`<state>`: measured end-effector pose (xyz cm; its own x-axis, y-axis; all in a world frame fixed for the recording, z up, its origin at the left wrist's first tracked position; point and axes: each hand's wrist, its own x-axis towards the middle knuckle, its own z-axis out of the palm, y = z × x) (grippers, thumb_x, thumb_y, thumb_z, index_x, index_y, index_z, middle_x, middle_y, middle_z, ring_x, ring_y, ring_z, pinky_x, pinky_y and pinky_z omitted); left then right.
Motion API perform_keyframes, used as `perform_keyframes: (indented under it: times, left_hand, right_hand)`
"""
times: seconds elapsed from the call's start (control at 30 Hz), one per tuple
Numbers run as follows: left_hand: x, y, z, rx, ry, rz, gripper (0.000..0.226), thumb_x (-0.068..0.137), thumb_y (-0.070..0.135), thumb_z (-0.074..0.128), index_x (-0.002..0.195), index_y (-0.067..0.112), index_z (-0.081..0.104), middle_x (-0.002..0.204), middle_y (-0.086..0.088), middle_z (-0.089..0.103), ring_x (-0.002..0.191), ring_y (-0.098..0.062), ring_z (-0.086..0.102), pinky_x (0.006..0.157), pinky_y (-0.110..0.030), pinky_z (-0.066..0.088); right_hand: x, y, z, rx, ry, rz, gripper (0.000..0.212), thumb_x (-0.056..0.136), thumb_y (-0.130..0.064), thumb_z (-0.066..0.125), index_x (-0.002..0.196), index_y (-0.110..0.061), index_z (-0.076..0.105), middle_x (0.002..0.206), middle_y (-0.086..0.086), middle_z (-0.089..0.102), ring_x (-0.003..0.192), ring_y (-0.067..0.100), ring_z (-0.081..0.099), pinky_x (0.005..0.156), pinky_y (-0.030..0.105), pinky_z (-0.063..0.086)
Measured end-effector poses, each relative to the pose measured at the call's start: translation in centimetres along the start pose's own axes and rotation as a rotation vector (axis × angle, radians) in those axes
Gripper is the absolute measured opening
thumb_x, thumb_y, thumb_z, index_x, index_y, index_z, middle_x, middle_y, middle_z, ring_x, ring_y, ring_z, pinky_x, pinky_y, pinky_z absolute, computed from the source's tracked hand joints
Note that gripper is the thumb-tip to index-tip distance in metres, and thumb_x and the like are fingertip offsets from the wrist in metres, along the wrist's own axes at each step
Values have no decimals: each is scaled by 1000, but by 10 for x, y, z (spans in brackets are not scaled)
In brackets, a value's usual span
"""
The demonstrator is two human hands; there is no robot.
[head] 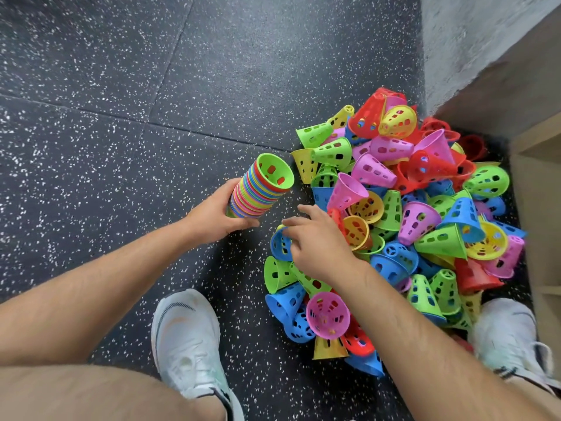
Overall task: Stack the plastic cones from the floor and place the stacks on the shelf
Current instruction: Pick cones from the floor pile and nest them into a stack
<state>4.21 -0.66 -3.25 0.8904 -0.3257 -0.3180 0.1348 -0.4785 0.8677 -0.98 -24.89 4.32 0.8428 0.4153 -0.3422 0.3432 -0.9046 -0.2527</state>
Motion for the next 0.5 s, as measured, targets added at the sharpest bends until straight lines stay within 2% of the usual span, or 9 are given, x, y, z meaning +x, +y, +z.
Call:
perform_keyframes:
  times: [0.1, 0.17, 0.23, 0.3, 0.33, 0.43, 0.5]
  left_hand:
    - [0, 0, 1, -17, -3, 5, 95, 64, 57, 88, 145, 35, 45, 130, 18, 65, 123, -4, 61, 116, -43, 44]
    - [0, 0, 1, -25, 2, 9, 96, 64, 55, 89, 146, 33, 45, 131, 17, 65, 124, -3, 61, 116, -39, 43]
    - [1, 0, 1, -31, 8, 17, 94, 67, 47, 92, 146, 30, 45, 132, 16, 65, 124, -2, 61, 115, -35, 43]
    - [2, -1, 2, -53, 8, 20, 89, 73, 32, 95, 146, 28, 46, 132, 13, 66, 123, -3, 62, 113, -31, 44]
    - [2, -1, 2, -62, 7, 20, 87, 75, 26, 95, 146, 28, 45, 132, 12, 66, 122, -4, 62, 112, -29, 44]
    - [3, -1, 1, -62, 9, 15, 82, 76, 21, 93, 143, 31, 46, 128, 13, 67, 117, 3, 62, 104, -17, 43]
    - [3, 0, 1, -53, 7, 17, 79, 77, 20, 92, 141, 33, 46, 126, 15, 67, 114, 7, 62, 99, -11, 41]
  right_hand:
    - [2, 1, 0, 71, 103, 52, 35, 95, -21, 50, 124, -14, 68, 131, -3, 63, 134, 23, 39, 116, 37, 24]
    - [4, 5, -4, 206, 237, 147, 34, 96, -34, 58, 119, -10, 68, 121, 1, 63, 121, 21, 48, 109, 37, 35]
    - [6, 10, -10, 359, 326, 252, 54, 85, -54, 70, 117, -10, 63, 114, 0, 59, 111, 17, 49, 101, 31, 39]
    - [7, 16, -19, 468, 385, 318, 72, 70, -64, 79, 117, -13, 59, 111, -4, 53, 107, 12, 48, 95, 23, 37]
    - [8, 19, -24, 499, 428, 339, 74, 67, -63, 82, 116, -13, 58, 110, -5, 51, 106, 11, 48, 92, 19, 35]
    - [11, 22, -39, 555, 613, 402, 60, 73, -54, 82, 111, -15, 57, 107, -6, 52, 99, 10, 49, 79, 9, 30]
    - [15, 18, -50, 664, 728, 430, 59, 78, -55, 77, 115, -18, 52, 108, -5, 57, 96, 12, 54, 79, 19, 37]
